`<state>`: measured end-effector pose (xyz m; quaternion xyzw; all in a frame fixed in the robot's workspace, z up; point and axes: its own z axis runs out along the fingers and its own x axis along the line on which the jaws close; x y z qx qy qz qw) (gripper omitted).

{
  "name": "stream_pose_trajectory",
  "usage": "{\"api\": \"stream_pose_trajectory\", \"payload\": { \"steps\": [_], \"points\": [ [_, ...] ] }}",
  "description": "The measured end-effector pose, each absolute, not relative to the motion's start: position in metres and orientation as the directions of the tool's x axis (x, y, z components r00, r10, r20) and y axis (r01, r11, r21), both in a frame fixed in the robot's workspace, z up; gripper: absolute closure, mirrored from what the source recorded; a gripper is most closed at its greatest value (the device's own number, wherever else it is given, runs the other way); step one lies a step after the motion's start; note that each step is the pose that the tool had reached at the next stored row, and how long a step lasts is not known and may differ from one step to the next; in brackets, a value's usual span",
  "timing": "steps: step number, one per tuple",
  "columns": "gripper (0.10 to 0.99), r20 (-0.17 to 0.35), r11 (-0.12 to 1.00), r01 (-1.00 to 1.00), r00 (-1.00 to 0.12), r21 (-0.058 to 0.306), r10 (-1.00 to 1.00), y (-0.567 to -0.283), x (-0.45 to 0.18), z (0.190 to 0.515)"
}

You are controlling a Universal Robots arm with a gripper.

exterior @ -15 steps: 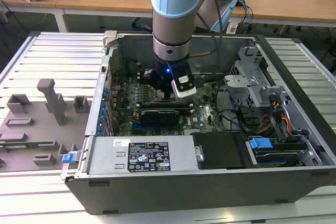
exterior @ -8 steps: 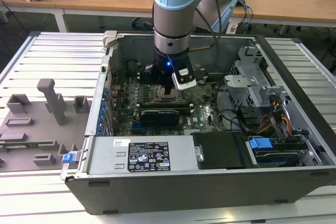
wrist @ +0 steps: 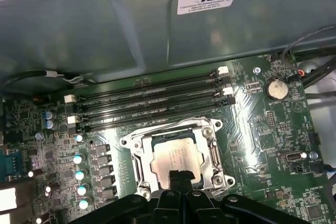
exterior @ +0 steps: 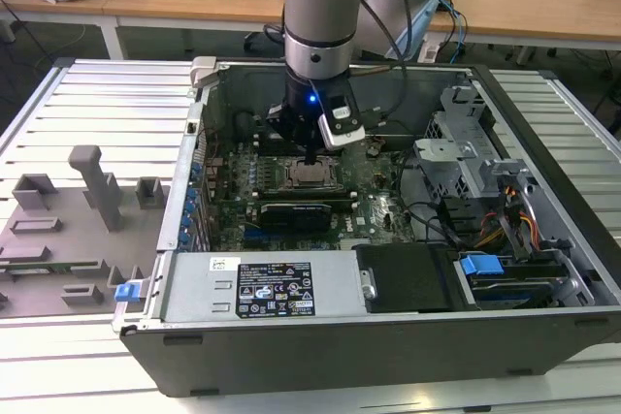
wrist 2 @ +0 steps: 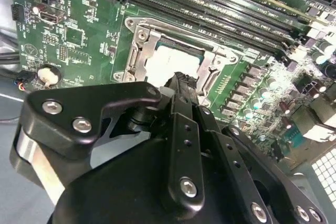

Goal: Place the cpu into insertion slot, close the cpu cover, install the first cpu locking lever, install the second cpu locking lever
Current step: 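Install the second cpu locking lever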

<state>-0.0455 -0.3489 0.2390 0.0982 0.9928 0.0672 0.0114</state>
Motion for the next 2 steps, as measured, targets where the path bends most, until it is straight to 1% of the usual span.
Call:
{"api": "stream_pose_trajectory", "payload": {
  "steps": [2],
  "points": [
    [0.98, -0.01, 0.972, 0.194, -0.98, 0.134, 0.197, -0.3489, -0.0455, 0.239]
  ]
}}
